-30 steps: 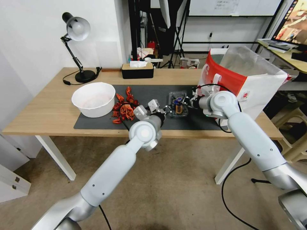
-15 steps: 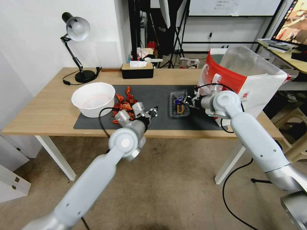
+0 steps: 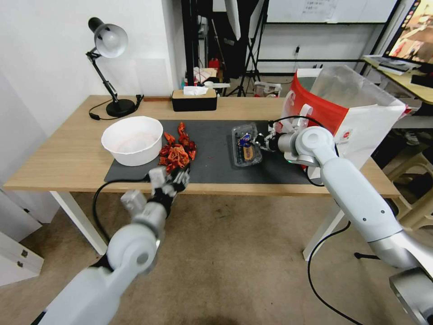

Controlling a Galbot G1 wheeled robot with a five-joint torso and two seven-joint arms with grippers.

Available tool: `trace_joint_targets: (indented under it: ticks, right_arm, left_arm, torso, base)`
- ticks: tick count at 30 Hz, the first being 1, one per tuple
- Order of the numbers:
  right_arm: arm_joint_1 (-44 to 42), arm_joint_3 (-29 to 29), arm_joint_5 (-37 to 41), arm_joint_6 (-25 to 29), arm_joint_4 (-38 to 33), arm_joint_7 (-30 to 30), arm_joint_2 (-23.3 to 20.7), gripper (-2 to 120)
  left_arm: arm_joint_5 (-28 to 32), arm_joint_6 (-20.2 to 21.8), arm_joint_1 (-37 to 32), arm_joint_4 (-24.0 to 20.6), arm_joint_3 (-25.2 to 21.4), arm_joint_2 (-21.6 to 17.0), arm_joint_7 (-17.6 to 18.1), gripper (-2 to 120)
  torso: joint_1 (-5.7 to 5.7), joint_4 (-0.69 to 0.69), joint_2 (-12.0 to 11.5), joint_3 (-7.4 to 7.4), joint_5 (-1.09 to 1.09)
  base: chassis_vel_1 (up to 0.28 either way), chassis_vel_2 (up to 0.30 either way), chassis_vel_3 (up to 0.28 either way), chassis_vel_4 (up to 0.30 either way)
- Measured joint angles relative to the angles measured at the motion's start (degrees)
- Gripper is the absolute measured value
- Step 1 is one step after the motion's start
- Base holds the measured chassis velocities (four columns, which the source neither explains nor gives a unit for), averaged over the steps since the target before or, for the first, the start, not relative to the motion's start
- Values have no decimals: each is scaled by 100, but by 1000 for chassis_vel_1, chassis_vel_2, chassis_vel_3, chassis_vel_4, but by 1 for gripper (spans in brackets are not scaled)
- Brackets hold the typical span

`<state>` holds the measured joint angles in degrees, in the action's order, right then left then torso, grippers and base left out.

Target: Close the takeout container lid, then place the container into the takeout bag.

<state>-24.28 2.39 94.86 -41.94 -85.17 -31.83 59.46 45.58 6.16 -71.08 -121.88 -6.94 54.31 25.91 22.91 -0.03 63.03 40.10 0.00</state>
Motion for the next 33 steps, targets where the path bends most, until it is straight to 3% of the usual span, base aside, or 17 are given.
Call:
trace_joint_targets:
  ticks: [2, 4, 8, 12, 20, 33]
  right_arm:
    - [-57, 57, 24, 1, -57, -21, -37, 0]
    - [-157, 148, 69, 2, -159, -28, -113, 0]
    - [-279, 272, 130, 3, -251, -35, -209, 0]
    - [-292, 292, 154, 4, -273, -28, -215, 0]
    - [-368, 301, -29, 90, -638, 200, -343, 0]
    - [-197, 363, -1141, 1331, -2222, 1165, -1455, 0]
  left_arm:
    - [-375, -68, -156, 0, -24, -4, -9, 62]
    - [-887, -230, -443, 10, -83, -5, -78, 74]
    - [-1371, -390, -691, 98, -105, -27, -101, 87]
    - [-1623, -426, -941, 112, -176, 20, 42, 99]
    - [-1972, -500, -1321, 69, -245, 300, 164, 100]
    - [-2173, -646, -1624, 142, -330, 526, 190, 100]
  torso:
    - [0, -2, 0, 0, -1]
    - [0, 5, 0, 0, 1]
    - [0, 0, 0, 1, 0]
    - [0, 4, 0, 1, 1]
    - [1, 4, 0, 1, 1]
    - [1, 3, 0, 0, 0]
  base:
    - [0, 0, 0, 0]
    - [0, 0, 0, 0]
    - [0, 0, 0, 0]
    - [0, 0, 0, 0]
    - [0, 0, 0, 0]
    - [0, 0, 0, 0]
